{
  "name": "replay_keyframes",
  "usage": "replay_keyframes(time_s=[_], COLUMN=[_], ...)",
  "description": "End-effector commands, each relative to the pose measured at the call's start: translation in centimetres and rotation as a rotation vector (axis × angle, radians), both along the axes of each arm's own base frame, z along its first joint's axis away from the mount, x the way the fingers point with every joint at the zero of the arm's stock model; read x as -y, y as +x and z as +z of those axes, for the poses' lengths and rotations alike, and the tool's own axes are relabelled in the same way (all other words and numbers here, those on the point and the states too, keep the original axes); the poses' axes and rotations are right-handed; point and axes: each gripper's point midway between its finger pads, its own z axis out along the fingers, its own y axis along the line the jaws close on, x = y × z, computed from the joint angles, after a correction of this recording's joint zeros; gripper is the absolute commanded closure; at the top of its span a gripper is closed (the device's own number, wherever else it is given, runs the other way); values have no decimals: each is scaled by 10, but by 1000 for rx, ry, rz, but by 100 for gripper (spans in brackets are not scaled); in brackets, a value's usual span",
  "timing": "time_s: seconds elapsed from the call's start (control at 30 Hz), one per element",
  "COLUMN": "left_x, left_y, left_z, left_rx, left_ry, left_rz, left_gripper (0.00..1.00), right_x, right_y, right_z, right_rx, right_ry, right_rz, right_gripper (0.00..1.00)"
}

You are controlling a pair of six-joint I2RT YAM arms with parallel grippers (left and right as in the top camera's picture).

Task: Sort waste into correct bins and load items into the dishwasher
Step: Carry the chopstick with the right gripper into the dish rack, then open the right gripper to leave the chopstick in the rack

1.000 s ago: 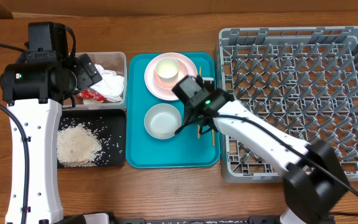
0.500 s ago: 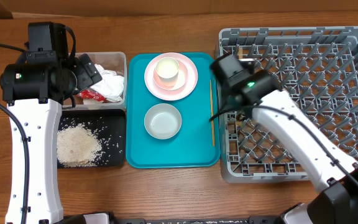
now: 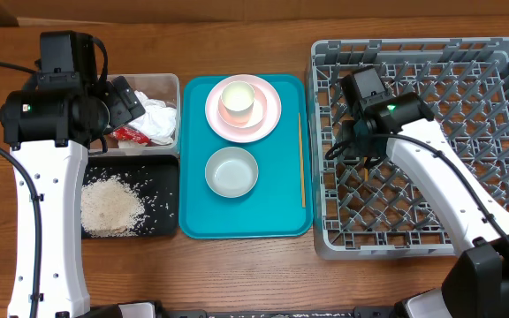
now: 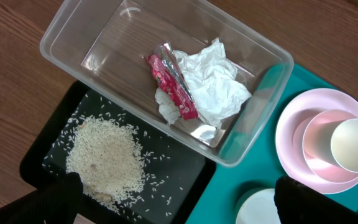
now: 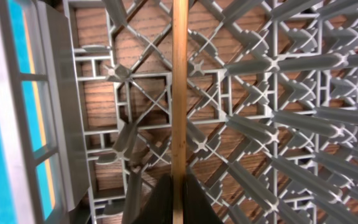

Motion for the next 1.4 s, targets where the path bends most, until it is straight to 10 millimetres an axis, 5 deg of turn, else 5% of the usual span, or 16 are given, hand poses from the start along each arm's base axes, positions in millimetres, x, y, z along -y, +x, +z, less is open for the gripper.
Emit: replay_keyframes(time_s=[0.0,1.37], left_x=[-1,-1], left_y=[1,1], left_z=[1,1], left_rx=[2,2], left_ry=[-2,-2], left_rz=[4,4], left_gripper=[0,0], right_x=[0,-8], right_y=[-3,-16], right_z=[-4,-34], right_rx=[-2,-57], right_ry=[20,65], right_rz=[12,47], right_gripper=[96,96])
